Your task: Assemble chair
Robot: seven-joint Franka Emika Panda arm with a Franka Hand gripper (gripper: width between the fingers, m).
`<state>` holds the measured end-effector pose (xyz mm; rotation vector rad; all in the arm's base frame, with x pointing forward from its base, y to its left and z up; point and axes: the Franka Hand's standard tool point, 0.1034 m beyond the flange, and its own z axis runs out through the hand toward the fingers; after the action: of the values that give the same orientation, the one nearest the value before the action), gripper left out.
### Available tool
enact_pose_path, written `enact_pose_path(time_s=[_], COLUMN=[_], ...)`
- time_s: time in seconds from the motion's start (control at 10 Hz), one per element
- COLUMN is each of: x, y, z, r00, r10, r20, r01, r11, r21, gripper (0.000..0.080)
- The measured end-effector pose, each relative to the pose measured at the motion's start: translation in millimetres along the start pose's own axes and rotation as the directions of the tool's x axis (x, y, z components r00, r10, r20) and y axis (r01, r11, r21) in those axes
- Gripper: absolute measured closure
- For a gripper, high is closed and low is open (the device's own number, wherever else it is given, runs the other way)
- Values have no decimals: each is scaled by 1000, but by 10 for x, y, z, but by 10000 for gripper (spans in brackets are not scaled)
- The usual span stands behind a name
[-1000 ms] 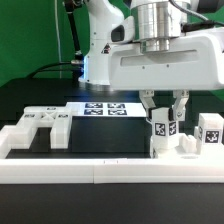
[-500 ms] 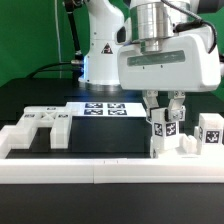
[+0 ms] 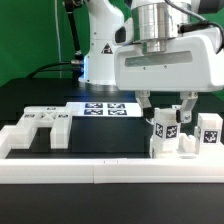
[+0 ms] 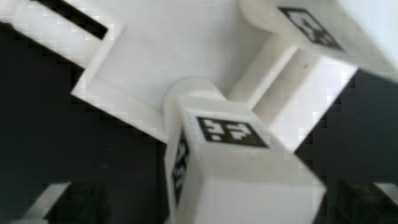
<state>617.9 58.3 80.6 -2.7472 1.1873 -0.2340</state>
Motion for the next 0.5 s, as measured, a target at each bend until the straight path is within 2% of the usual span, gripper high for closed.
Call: enact_pose_path(time_s=[0.2,0.5], x=[3,6], y=[-1,-4], z=[-1,-3], r00=[983,891], r10=[-185,-453], r20=[0,-2], r01=[185,453], r11=[983,891], r21=[0,-5], gripper=[151,150])
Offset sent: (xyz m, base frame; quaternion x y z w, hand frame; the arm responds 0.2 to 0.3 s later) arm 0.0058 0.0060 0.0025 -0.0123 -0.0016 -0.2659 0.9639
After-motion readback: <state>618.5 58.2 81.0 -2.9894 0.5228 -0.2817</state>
